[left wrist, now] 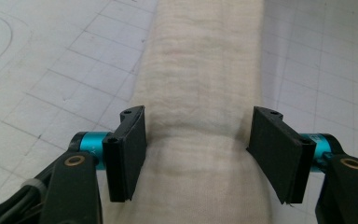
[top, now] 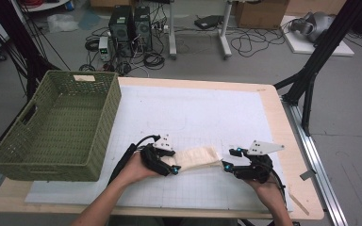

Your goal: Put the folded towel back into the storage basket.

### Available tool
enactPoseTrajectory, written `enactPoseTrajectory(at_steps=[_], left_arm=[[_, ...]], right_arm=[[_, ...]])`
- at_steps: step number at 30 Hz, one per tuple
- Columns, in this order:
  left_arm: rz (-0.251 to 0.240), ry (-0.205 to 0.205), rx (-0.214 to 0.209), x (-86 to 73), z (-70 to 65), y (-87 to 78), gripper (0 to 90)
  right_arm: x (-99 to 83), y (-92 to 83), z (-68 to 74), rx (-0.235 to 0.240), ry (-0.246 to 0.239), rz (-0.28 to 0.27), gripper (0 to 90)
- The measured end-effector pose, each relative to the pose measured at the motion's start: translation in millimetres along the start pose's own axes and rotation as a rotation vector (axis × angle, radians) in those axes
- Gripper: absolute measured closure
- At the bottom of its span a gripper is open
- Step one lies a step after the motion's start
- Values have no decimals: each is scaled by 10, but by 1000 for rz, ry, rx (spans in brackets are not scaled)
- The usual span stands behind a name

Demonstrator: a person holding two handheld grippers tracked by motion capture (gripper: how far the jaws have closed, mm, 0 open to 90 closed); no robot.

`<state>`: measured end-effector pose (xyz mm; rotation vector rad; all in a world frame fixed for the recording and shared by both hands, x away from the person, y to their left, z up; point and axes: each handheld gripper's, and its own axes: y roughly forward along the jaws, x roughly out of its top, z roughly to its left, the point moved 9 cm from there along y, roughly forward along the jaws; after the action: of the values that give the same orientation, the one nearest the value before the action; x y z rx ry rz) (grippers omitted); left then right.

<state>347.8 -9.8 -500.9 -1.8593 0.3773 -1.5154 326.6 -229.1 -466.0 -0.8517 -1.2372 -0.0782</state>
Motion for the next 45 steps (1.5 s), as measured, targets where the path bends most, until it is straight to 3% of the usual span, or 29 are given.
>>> enactPoseTrajectory(at_steps=[8, 13, 19, 26, 33, 45], left_arm=[[5, -6, -1, -39, 3, -39, 360], [18, 35, 41, -42, 0, -6, 369], [11, 32, 61, -41, 10, -1, 401], [3, 20, 69, -40, 34, -10, 463], [-4, 37, 82, -33, 62, -20, 601], [-2, 72, 105, -21, 65, -18, 736]], right_arm=[[-15, -18, 18, 2, 2, 2, 412], [-6, -13, 17, 1, -1, -2, 412], [1, -29, 18, -2, 1, -3, 411], [10, -42, 3, -8, -5, -12, 412], [7, -8, 13, -2, -4, -3, 412], [14, -12, -15, -8, 5, -10, 412]])
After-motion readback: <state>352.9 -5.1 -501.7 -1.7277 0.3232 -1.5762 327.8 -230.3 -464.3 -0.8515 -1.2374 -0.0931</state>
